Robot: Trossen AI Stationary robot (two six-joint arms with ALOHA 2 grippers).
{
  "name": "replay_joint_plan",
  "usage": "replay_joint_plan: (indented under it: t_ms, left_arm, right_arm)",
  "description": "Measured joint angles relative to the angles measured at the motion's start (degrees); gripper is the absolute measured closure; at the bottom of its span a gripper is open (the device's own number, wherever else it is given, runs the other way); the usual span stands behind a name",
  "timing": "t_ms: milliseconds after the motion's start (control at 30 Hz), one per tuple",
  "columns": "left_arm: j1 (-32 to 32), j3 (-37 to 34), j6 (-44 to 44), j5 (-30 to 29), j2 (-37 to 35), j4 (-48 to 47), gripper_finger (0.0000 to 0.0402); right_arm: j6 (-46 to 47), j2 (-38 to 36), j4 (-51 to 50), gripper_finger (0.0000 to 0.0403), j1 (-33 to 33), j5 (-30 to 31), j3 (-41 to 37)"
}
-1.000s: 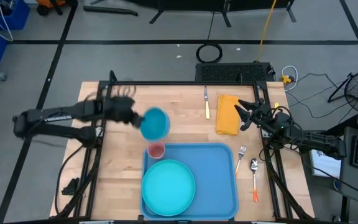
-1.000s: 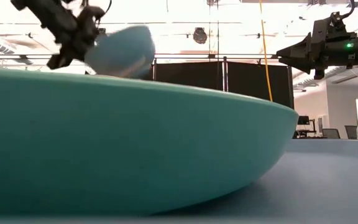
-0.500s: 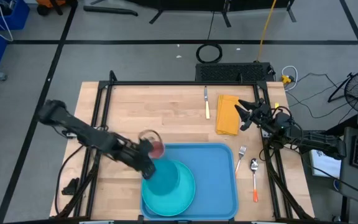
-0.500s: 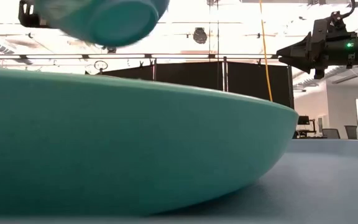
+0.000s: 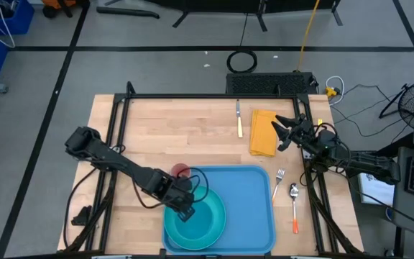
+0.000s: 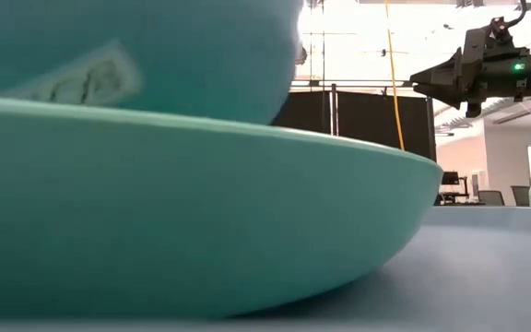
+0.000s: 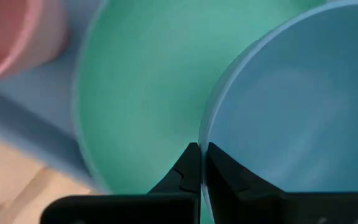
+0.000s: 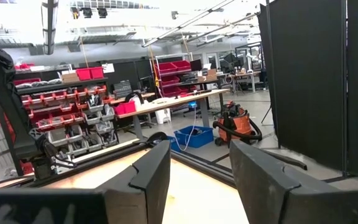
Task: Set up tray
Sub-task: Put the blue bowl on the light blue plate, then put the yellow napkin on the blue tray to the right of the light blue plate
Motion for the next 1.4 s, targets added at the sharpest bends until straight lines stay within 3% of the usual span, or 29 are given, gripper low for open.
replay_joint_plan:
  t_ms: [333,667,733,833,967,1100,1233,1300,1400]
  left_arm:
    - [-0.1,-0.1,-3.2,-0.5,0.5,-2.8,0.0391]
    - [0.1,-0.1,-0.7,-1.9,0.4,-2.3,0.0292]
    - [-0.2,-0.1,5.3,-6.9,-0.5,-0.2,0.0282]
    - [-2.2,-0.1,15.7,-23.2,-4.0,5.9,0.0273]
    - [-6.4,-1.1,24.9,-42.9,-11.5,5.6,0.027]
    - [-9.6,-11.8,26.0,-56.0,-23.5,5.8,0.0269]
    - [-8.8,-32.7,26.8,-59.6,-38.1,20.4,0.0272]
    - [-6.4,-44.3,31.9,-55.7,-45.5,35.5,0.0278]
    - [-1.2,-58.5,43.0,-44.0,-54.0,59.9,0.0293]
  right_arm:
    - [0.0,0.0,0.0,0.0245,0.0,0.0,0.0]
    - [0.0,0.0,-0.1,0.0245,0.0,0.0,0.0]
    - [0.3,0.0,-0.2,0.0245,0.0,-0.1,0.0]
    - [1.0,0.0,-0.6,0.0245,0.0,-0.1,0.0]
    - [1.1,0.0,-0.3,0.0245,0.0,-0.1,0.0]
    - [2.1,-0.1,1.5,0.0245,0.0,-0.1,0.0]
    - [2.1,-0.2,0.1,0.0245,0.0,-2.7,0.0]
    - [2.0,-0.2,-0.3,0.0245,0.0,-5.7,0.4]
    - [1.7,-0.1,-5.0,0.0245,0.0,-11.6,3.3]
